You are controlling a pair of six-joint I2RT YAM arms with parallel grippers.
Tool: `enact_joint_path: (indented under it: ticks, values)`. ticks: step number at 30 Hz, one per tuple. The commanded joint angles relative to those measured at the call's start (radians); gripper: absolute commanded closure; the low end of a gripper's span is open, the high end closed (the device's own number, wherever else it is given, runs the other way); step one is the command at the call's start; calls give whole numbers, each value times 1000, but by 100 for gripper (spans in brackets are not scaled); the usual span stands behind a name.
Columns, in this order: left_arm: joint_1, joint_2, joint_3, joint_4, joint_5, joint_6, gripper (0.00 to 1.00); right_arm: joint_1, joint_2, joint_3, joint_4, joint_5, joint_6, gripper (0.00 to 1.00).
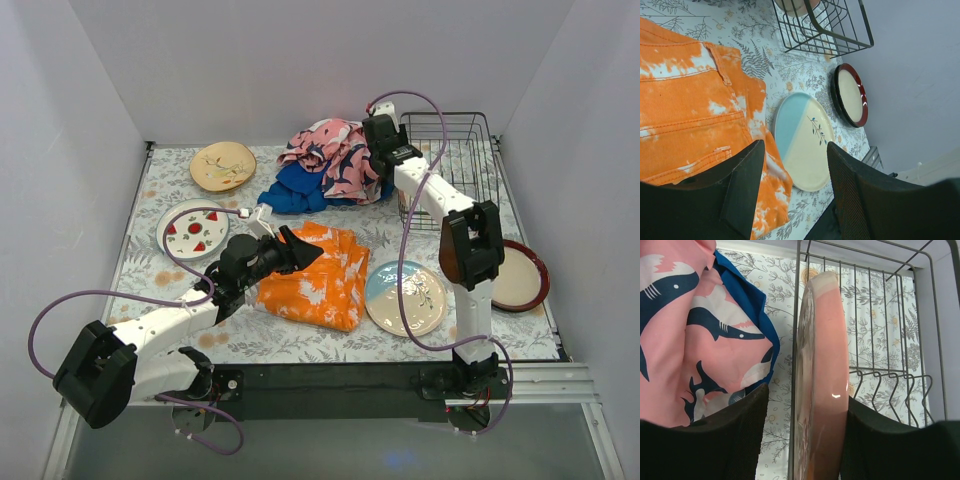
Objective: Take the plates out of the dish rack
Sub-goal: Unload the plate from the dish rack.
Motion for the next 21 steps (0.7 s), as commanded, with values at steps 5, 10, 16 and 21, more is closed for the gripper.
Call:
enact_joint_path:
  ticks: [5, 10, 16, 21]
  values:
    - [-3, -8, 14, 9, -2, 8, 49, -29, 61, 76, -24, 10, 50, 46]
    - [-3, 0, 17, 11, 3, 8, 49, -30, 65, 82, -26, 27, 39, 66]
    - [-3, -3, 16, 11, 3, 8, 49, -35, 49, 95, -40, 17, 42, 94]
    - [-3, 4, 14, 16, 7, 8, 49, -33, 1, 75, -44, -11, 32, 99]
